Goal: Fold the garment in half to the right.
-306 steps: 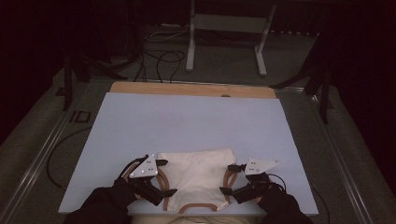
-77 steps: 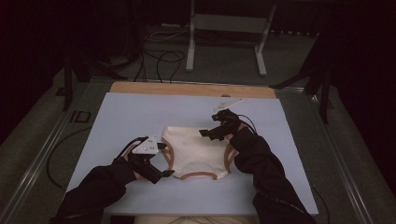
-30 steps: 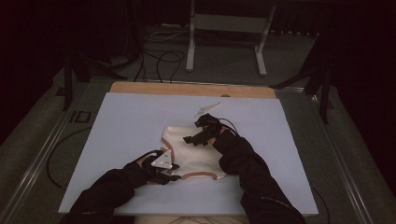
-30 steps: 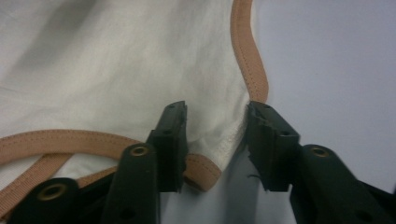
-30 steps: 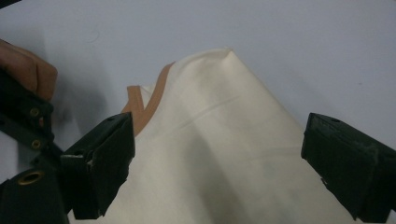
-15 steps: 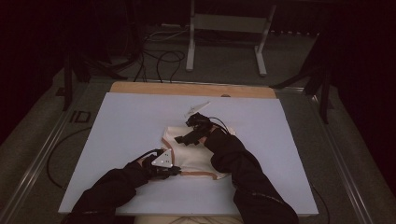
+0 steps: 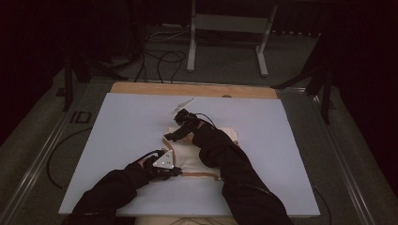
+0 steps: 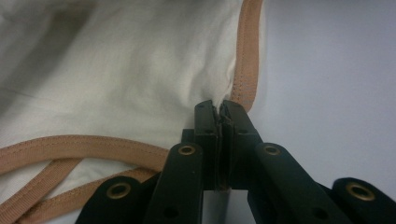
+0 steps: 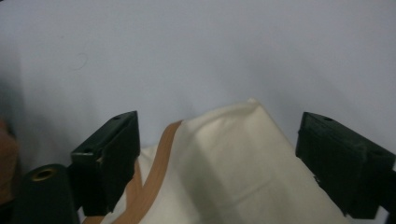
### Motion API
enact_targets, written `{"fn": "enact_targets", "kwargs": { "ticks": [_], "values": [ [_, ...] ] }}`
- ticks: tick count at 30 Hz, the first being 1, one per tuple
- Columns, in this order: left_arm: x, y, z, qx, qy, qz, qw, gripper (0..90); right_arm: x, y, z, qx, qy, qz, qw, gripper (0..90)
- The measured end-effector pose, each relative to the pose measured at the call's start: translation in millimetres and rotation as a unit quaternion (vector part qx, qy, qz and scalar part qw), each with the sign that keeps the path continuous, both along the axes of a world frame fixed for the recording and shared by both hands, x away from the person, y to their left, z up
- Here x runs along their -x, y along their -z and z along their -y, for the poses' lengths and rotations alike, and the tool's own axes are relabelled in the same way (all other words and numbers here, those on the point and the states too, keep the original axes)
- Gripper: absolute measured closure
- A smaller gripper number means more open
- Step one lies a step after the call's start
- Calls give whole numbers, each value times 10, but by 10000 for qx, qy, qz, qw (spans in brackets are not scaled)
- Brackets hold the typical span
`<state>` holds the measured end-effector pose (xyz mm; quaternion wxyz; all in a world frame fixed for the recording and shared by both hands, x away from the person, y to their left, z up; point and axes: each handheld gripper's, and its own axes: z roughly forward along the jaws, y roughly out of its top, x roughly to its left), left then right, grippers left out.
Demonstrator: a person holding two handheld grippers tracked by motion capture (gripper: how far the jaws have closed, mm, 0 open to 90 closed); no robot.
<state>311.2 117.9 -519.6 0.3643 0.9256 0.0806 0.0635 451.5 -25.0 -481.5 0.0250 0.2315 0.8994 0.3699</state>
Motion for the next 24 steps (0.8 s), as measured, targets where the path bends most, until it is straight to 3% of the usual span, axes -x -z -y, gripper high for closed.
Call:
{"fn": "enact_targets", "kwargs": {
  "ticks": [10,24],
  "values": [
    [-4,3,-7,18,6,-9,10000,870,-137,70,-204,218,201,89,9995,406],
    [-2,3,-6,23,2,-3,10000,871,-221,255,-328,561,425,7,9975,435]
  ]
}}
